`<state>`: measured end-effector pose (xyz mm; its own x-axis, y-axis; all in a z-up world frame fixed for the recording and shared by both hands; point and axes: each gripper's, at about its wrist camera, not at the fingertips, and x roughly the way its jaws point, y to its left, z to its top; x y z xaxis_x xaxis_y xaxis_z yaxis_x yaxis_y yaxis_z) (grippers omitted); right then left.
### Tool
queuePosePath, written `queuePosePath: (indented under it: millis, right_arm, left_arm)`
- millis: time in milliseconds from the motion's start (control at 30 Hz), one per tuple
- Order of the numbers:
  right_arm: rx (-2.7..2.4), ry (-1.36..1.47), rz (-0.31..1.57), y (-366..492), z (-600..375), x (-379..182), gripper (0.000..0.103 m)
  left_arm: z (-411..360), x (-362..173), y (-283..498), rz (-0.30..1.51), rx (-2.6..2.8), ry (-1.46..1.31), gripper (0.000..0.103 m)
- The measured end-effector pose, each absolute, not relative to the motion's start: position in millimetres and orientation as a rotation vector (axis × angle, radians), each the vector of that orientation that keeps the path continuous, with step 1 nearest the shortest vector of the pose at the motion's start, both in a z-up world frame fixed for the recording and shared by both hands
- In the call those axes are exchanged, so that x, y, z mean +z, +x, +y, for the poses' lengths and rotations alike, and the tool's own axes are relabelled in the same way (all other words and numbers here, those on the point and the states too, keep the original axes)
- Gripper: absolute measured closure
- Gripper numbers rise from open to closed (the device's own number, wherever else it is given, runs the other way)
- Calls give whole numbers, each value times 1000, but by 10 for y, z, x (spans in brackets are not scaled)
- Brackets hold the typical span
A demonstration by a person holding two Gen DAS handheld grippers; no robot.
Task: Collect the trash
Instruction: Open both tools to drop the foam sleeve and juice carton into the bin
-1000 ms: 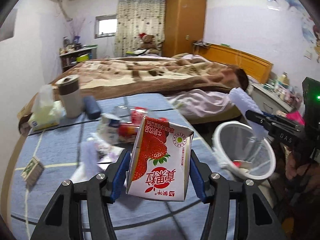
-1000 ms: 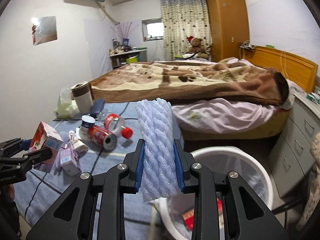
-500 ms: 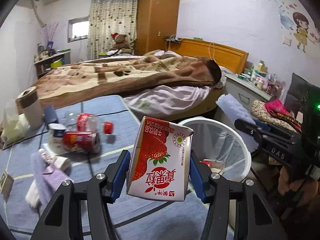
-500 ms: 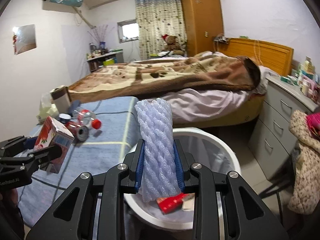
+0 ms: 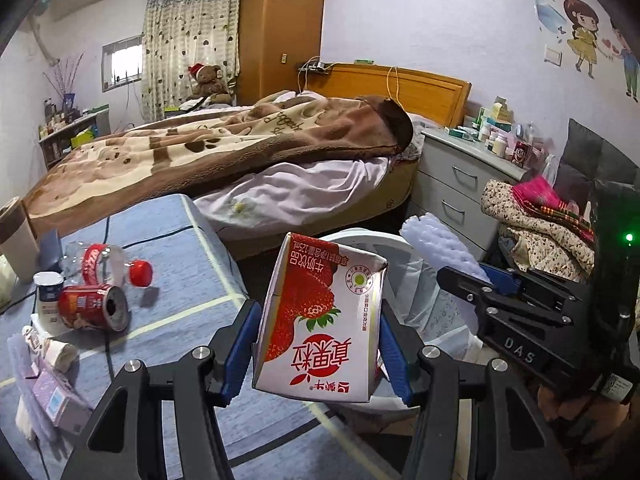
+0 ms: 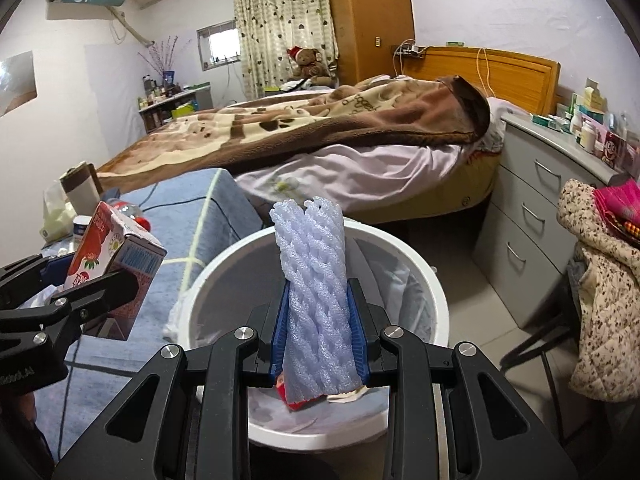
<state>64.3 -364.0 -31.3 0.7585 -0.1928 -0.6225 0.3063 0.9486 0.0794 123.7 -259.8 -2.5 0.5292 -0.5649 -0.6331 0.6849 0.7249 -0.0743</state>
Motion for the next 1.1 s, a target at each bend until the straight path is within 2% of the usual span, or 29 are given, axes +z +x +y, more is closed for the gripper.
queuePosePath:
  millis: [467,500,567,633,700,933,1100]
  right_arm:
    - [-319,188,701,695,-3772,-438,73]
    - [-316,191,704,696,-3777,-440,73]
    - [-324,185,709,716,-3782,-443,70]
    - [-339,173,713,734,-3770,-449,57]
    - [-339,186,715,735,-3780,-454,52]
    - [-321,186,698,760,-3707,-392,46]
    - [-299,172,682,810,-3601,-344,45]
  left_arm:
    - [-2801,-115,1364,696,-784,190,45]
    - [-2803,-116,1368,698,-777,191,42]
    - [-2797,-105,1368,696,-778,194,38]
    - [-2789,-81,1368,688,-776,195,36]
    - [-2758,-65,1387,691,-771,183,36]
    - [-2566,21,1430,677,-733,163,35]
    - [-2356,93,1450,664,-699,144,35]
